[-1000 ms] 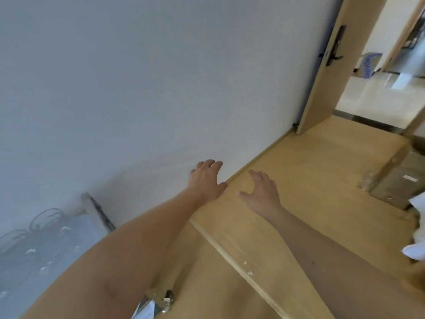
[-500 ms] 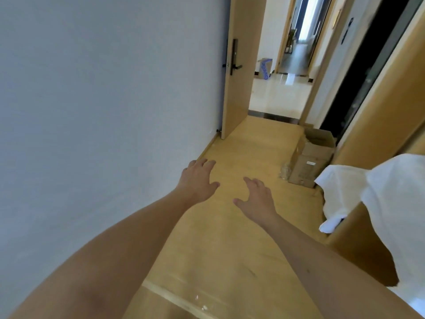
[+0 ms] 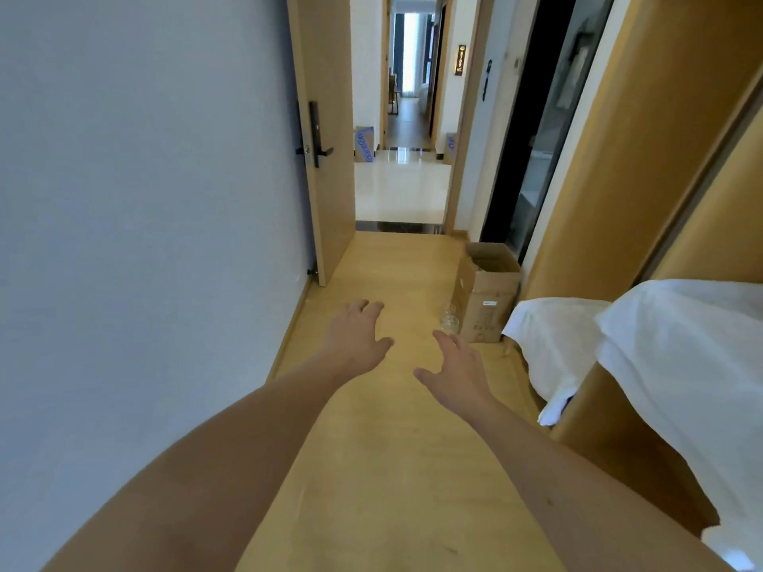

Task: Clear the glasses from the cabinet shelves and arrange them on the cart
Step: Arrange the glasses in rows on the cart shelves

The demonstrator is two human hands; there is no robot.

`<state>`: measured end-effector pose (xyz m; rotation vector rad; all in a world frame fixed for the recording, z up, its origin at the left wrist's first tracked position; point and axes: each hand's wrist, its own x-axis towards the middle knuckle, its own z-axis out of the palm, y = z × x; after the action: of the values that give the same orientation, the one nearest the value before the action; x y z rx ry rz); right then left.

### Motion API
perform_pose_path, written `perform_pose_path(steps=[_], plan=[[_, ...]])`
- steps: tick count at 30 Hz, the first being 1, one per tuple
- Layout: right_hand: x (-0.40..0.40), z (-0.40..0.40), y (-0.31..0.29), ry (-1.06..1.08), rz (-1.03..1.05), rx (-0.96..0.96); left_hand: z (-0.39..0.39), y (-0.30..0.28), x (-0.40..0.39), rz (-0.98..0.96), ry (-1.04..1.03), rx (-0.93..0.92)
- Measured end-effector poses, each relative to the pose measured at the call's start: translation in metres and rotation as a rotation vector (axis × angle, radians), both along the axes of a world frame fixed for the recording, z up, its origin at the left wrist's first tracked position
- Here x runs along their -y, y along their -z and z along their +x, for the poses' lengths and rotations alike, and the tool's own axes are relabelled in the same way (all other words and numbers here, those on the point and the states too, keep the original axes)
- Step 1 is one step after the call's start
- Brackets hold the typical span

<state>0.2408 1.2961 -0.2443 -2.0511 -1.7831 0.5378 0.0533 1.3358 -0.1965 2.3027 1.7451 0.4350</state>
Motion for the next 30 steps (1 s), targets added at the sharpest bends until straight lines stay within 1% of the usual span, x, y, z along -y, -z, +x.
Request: perform_pose_path(steps=[5,9,12,21,25,30], plan=[[-0.048,0.009,0.005,0.047,-0.021,-0.014,0.009,0.004,-0.053,-0.046,0.026,0.022],[-0.107,0.024,0.016,0.060,0.002,-0.038,0.028,0.014,-0.116,-0.038,0.043,-0.009],[-0.154,0.044,0.027,0.081,0.009,-0.076,0.051,0.024,-0.168,-0.066,0.053,-0.025],[-0.285,0.115,0.046,0.136,-0.069,-0.110,0.130,0.055,-0.307,-0.141,0.060,-0.022],[-0.327,0.132,0.061,0.163,-0.116,-0.139,0.152,0.074,-0.357,-0.177,0.077,-0.043],[-0.392,0.147,0.080,0.205,-0.173,-0.129,0.170,0.097,-0.429,-0.217,0.117,-0.071]])
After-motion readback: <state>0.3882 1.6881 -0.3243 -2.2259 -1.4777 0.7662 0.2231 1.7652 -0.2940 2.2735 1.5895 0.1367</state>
